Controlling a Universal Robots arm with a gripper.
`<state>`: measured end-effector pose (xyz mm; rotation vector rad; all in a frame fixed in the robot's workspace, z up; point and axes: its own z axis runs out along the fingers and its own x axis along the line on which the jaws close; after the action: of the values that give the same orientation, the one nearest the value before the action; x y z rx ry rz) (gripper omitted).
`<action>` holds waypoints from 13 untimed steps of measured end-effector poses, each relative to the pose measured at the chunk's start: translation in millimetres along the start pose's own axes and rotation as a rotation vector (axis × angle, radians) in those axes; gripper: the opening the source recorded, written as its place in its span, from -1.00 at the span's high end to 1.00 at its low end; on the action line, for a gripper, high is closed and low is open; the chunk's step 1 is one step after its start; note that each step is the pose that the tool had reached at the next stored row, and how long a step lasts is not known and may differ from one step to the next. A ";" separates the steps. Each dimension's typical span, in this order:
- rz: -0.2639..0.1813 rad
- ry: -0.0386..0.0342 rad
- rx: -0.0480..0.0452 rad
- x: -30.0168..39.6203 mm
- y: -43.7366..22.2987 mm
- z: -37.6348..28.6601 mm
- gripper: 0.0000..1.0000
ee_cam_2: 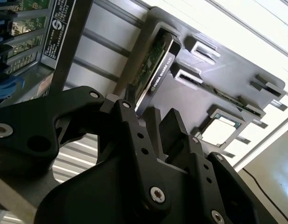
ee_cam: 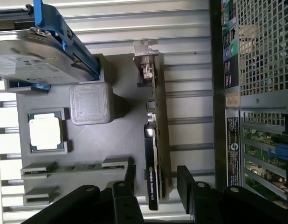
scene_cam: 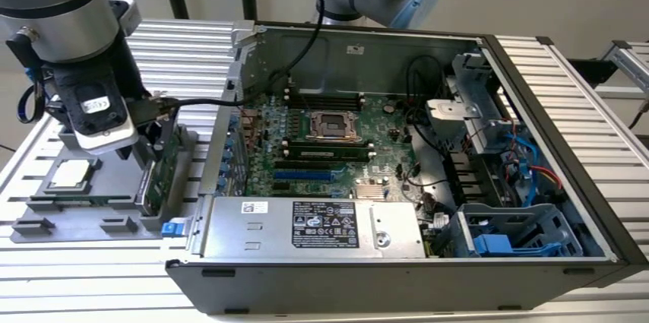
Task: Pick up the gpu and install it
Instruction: 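Pick up the gpu and move the gpu toward the slot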
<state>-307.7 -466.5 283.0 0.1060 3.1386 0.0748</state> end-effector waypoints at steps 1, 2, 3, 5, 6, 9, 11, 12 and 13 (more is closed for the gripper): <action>0.000 0.0000 0.0000 0.0 0.0 1.1 -1.00; 0.000 0.0000 0.0000 0.0 -0.1 2.0 -1.00; 0.000 0.0000 0.0000 0.0 -0.2 3.0 -1.00; 0.000 0.0000 0.0000 0.1 -0.2 5.0 -1.00; 0.000 0.0000 0.0000 0.1 -0.3 6.0 -1.00; 0.000 0.0000 -0.0001 0.1 -0.4 9.0 -1.00; 0.000 -0.0001 0.0000 0.1 -0.5 11.1 -1.00; 0.000 0.0000 0.0000 0.1 -0.6 12.1 -1.00; 0.000 0.0000 0.0000 0.1 -0.6 13.1 -1.00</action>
<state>-307.8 -466.5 269.9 0.1060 3.1387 0.0747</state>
